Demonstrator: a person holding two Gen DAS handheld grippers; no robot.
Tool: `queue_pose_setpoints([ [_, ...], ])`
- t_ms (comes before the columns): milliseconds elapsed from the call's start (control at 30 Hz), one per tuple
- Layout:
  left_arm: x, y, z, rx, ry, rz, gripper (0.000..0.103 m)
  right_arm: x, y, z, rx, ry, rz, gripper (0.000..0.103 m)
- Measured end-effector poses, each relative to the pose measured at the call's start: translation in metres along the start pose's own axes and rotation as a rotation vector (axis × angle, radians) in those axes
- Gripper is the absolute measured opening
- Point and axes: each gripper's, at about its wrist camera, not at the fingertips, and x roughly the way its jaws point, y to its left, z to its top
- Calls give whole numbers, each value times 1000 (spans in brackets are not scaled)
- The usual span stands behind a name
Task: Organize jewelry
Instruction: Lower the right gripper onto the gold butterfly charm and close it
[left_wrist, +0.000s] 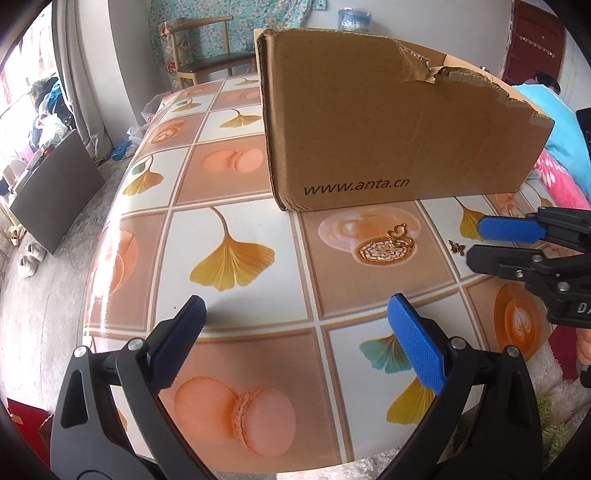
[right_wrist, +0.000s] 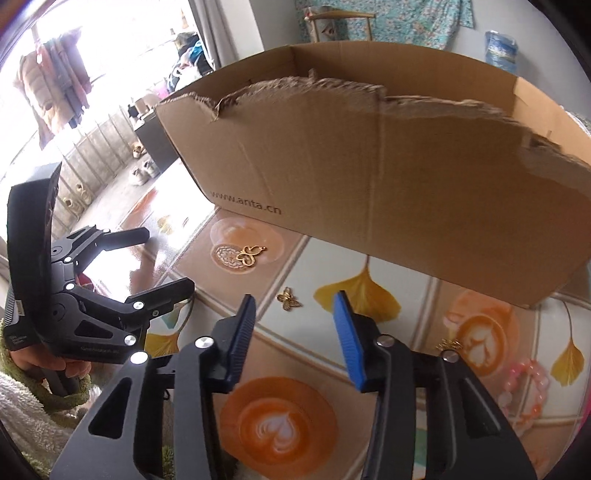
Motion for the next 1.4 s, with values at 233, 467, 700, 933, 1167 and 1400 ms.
queue_pose_setpoints([
  [233, 2, 1, 1, 9, -1, -8, 95, 12, 7, 7, -66, 8, 8, 25],
  [467, 3, 2, 2, 11, -2, -6, 95, 17, 15, 6, -144, 21, -7, 8],
  [700, 1, 1, 5, 17, -18, -22, 95, 12, 11, 1, -119, 22, -12, 7],
  [933, -7, -15, 12, 72, -75, -77, 84, 1, -6, -11, -39, 17, -26, 7],
  [1167, 2, -32, 23, 83, -47, -147, 54, -3, -19, -19, 24, 0, -23, 7],
  [1400, 10, -42, 29, 86, -8, -154, 33, -7, -31, -22, 56, -17, 5, 7],
])
